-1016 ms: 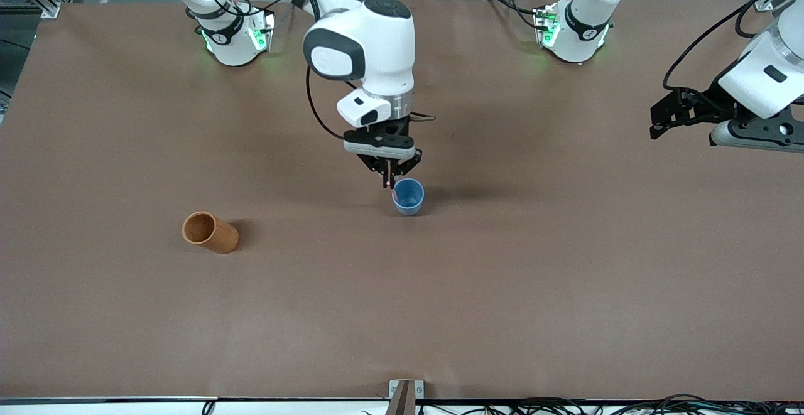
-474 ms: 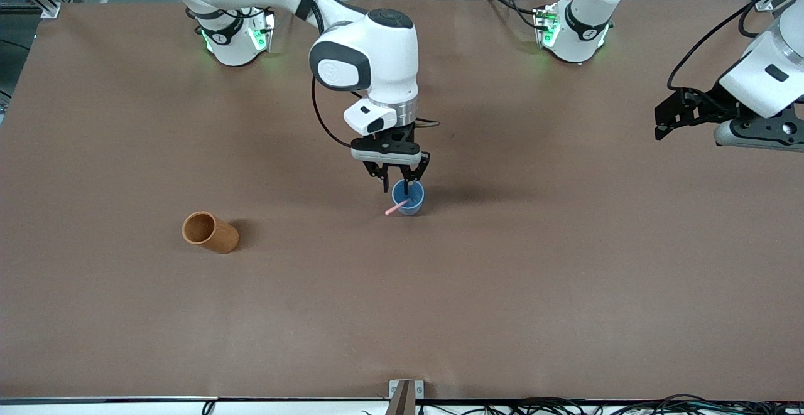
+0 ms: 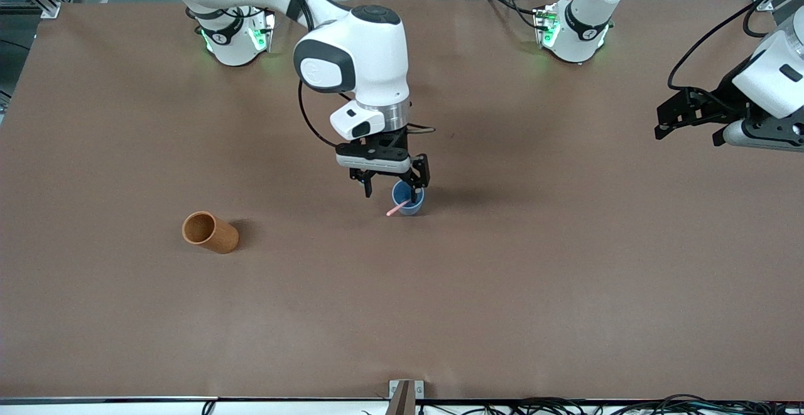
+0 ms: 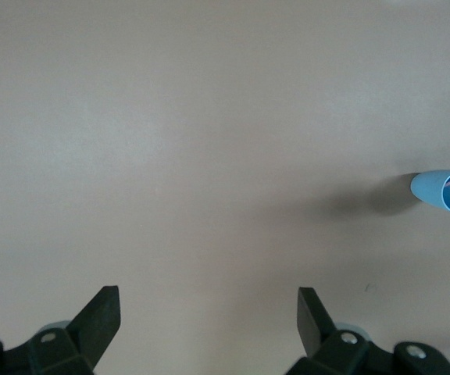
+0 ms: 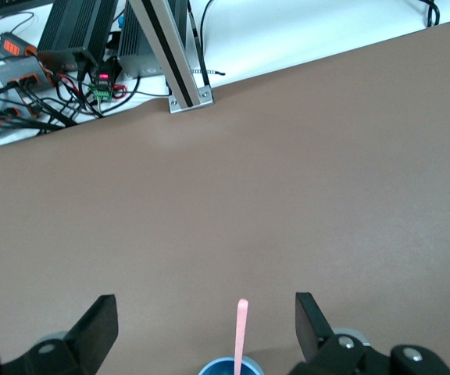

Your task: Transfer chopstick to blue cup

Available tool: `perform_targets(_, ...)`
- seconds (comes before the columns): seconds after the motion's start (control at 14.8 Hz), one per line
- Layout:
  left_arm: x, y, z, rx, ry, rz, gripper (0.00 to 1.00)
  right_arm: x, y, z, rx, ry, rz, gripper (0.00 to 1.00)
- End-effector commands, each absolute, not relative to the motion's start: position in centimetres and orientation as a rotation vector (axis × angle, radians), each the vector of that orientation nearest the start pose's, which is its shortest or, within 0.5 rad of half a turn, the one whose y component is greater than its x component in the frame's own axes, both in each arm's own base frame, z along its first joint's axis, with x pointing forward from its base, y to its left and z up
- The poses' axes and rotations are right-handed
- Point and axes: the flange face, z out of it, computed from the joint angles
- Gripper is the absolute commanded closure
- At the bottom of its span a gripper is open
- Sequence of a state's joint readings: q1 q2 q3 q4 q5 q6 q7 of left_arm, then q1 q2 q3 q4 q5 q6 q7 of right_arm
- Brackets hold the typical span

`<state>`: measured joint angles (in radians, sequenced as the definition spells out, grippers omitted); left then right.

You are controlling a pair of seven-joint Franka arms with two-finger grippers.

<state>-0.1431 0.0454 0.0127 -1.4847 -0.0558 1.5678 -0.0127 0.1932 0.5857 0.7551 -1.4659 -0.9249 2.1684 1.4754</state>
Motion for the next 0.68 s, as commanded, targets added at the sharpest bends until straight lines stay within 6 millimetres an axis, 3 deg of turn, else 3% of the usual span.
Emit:
perform_targets(0.0, 56.5, -8.1, 64.6, -3.202, 0.215, -0.074, 0.00, 53.5, 46.9, 48.6, -2.910, 0.336, -0.708, 0.00)
perform_targets(0.34, 56.8, -8.2, 64.6, -3.167, 0.224, -0.113, 0.00, 56.5, 38.6, 55.5, -2.939, 0.364, -0.606, 0.00)
perform_targets(0.61, 56.9, -8.4, 64.8, -3.178, 0.208, -0.129, 0.00, 57.8, 28.8, 61.0, -3.002, 0.294, -0.493, 0.00)
